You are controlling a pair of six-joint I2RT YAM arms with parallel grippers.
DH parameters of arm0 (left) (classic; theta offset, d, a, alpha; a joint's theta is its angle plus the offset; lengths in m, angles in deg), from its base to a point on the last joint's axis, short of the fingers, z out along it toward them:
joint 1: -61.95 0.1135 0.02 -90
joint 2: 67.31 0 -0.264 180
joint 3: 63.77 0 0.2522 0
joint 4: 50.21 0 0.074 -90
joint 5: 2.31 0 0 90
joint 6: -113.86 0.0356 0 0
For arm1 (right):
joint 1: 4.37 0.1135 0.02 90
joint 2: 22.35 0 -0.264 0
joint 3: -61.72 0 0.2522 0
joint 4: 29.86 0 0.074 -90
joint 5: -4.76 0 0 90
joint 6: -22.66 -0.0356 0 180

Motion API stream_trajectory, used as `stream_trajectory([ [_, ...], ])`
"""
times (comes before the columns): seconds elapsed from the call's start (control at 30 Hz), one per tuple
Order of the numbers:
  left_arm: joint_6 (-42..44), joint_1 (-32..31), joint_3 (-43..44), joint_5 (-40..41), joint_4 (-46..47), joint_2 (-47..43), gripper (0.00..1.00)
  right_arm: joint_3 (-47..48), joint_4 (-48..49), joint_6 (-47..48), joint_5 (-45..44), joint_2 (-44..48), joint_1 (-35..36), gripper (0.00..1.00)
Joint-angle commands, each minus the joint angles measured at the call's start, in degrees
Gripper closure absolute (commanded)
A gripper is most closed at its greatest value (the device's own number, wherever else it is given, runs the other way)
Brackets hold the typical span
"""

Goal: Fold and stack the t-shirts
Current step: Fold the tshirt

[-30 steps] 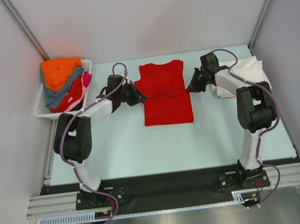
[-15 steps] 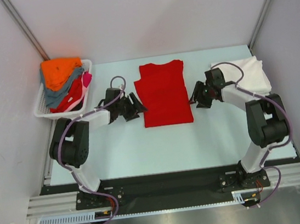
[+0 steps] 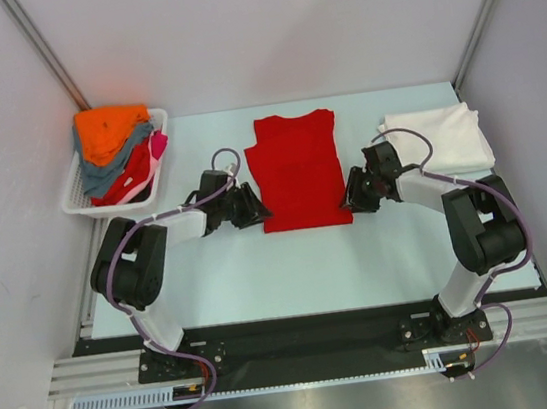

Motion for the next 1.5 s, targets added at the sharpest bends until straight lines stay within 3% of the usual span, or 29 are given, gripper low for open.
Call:
stream_trajectory([
  [0.0, 1.37, -0.56, -0.55, -0.46, 2.6, -0.82, 0.58, -0.41, 1.9, 1.05, -1.01, -0.19, 0.44, 0.56],
  [0.2, 1.72, -0.65, -1.26, -0.11, 2.6, -0.38, 0.62, -1.63, 1.98, 0.96, 0.3, 1.03, 0.44, 0.86],
  [0.3, 1.89, -0.65, -1.87, -0.2, 2.78, -0.11, 0.75, -2.51, 1.99, 0.79, 0.65, 1.91, 0.36, 1.0],
  [0.53, 2.42, -0.74, -3.89, 1.12, 2.87, -2.48, 1.0, -4.62, 1.37, 0.87, 1.8, 5.07, 0.01, 1.0],
  [0.8, 2.95, -0.65, -6.88, 1.29, 2.69, -5.65, 1.0, -7.35, 0.14, 1.58, 2.24, 8.51, -0.26, 1.0],
  [0.87, 2.86, -0.65, -7.06, 1.12, 2.69, -5.65, 0.99, -7.44, 0.23, 1.75, 2.06, 7.38, -0.52, 0.95],
  [1.0, 3.21, -0.92, -8.28, 1.81, 2.87, -6.79, 0.6, -9.01, 2.68, 1.14, 2.15, 6.84, -0.87, 0.48],
  [1.03, 3.38, -1.09, -8.81, 2.6, 2.87, -7.4, 0.48, -10.24, 3.12, 0.88, 1.89, 7.01, -0.96, 0.45],
  [1.13, 3.82, -1.09, -10.13, 4.63, 1.91, -9.25, 0.42, -10.6, 4.01, 0.79, 0.57, 6.49, -0.96, 0.43],
  [1.47, 1.72, -2.5, -9.69, 2.17, 3.65, -5.3, 0.48, -11.39, 6.82, -0.09, 4.61, 3.15, -0.87, 0.62],
])
